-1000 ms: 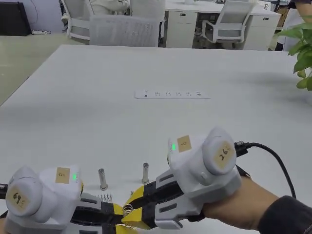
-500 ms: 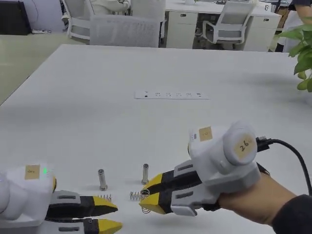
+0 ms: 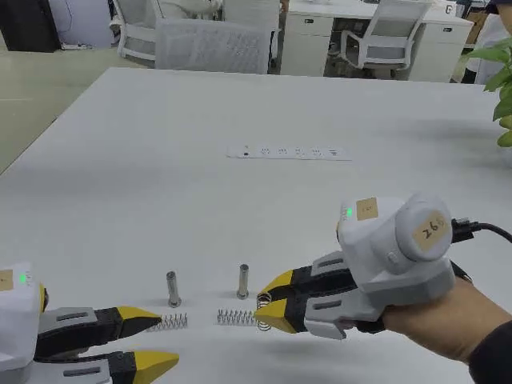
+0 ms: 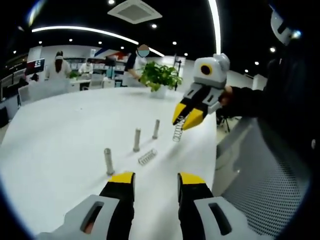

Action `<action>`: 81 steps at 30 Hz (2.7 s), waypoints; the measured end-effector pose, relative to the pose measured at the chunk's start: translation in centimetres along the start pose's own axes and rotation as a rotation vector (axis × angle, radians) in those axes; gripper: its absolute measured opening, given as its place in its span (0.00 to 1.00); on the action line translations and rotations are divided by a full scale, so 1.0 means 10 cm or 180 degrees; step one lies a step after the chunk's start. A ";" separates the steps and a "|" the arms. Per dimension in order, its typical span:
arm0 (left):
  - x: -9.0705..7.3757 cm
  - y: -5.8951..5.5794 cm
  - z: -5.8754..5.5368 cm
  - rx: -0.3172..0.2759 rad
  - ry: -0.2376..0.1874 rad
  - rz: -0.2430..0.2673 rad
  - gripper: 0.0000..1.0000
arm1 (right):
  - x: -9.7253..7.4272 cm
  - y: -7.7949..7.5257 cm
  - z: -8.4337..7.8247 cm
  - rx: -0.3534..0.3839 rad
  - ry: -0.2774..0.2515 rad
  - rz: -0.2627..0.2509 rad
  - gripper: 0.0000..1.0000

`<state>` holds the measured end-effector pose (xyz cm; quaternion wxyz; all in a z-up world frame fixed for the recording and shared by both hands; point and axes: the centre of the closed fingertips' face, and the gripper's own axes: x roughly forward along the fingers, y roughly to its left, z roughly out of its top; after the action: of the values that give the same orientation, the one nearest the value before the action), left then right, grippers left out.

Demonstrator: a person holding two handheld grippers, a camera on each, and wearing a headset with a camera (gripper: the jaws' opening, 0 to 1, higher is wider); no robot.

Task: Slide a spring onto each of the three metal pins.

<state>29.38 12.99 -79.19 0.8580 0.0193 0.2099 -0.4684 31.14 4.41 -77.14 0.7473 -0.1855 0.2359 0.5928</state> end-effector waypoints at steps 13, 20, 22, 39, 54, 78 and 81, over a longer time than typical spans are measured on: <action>-0.05 0.08 0.01 -0.0041 -0.0090 0.0205 0.46 | -0.12 -0.16 -0.01 0.0070 -0.0025 -0.0196 0.07; -0.05 0.09 0.02 -0.0058 -0.0125 0.0225 0.50 | -0.20 -0.24 0.02 0.0101 -0.0076 -0.0307 0.07; -0.05 0.09 0.02 -0.0058 -0.0138 0.0223 0.51 | -0.24 -0.30 0.02 0.0129 -0.0091 -0.0374 0.07; -0.02 0.04 -0.03 -0.0078 -0.0106 0.0185 0.55 | -0.50 -0.85 -0.03 0.0399 -0.0248 -0.1081 0.07; -0.02 0.04 -0.03 -0.0081 -0.0094 0.0175 0.55 | -0.35 -0.95 -0.22 0.0566 -0.0274 -0.1006 0.07; -0.01 0.03 -0.03 -0.0074 -0.0092 0.0173 0.53 | -0.20 -0.99 -0.48 0.0779 -0.0218 -0.0906 0.07; -0.01 0.03 -0.03 -0.0073 -0.0100 0.0170 0.53 | -0.17 -1.00 -0.52 0.0848 -0.0238 -0.0880 0.07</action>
<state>29.44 13.27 -79.46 0.8735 0.0078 0.2012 -0.4431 39.83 -2.09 -80.44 0.8478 -0.0934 0.2566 0.4546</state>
